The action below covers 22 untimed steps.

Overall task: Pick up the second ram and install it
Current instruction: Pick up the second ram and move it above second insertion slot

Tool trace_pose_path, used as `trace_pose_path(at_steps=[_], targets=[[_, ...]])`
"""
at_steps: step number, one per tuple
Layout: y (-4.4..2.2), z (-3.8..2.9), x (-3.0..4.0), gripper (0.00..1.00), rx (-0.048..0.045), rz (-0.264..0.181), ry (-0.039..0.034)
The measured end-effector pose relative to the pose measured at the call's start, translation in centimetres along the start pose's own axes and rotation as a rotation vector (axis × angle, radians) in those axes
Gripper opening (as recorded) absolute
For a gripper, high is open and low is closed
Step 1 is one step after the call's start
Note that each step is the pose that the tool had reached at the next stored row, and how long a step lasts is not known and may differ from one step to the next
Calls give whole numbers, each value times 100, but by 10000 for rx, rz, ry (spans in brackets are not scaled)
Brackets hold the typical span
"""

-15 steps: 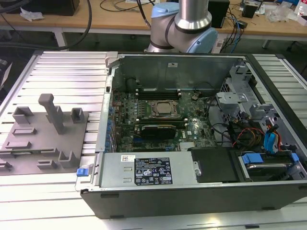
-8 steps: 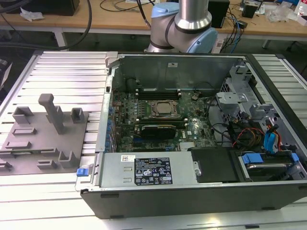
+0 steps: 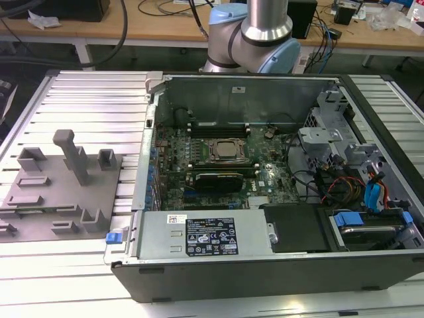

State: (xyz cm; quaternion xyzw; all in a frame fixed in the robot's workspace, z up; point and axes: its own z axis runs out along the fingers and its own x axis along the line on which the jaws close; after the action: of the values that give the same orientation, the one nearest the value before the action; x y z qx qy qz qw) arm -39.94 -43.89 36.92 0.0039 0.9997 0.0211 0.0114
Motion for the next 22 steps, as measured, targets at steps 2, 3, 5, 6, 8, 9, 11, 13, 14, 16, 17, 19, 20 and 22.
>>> trace_pose_path(at_steps=[2, 3, 5, 6, 8, 9, 11, 13, 14, 16, 17, 19, 20, 22], targets=[[-1, 0, 0, 11, 42, -223, 10], [0, -1, 1, 11, 46, -311, 13], [0, -1, 1, 11, 40, -543, 23], [0, 0, 1, 11, 38, -647, 26], [0, 0, 0, 11, 29, -1036, 42], [0, -1, 1, 11, 25, -1197, 49], [0, -1, 0, 11, 17, -1572, 63], [0, 0, 1, 11, 11, -1836, 74], [0, 0, 0, 11, 8, -1966, 79], [0, -1, 0, 11, -2, -2393, 96], [0, 0, 0, 11, -5, -2510, 100], [0, 0, 1, 11, -10, -2750, 110], [0, -1, 0, 11, -15, -2987, 120], [0, 0, 1, 11, -26, -3426, 137]])
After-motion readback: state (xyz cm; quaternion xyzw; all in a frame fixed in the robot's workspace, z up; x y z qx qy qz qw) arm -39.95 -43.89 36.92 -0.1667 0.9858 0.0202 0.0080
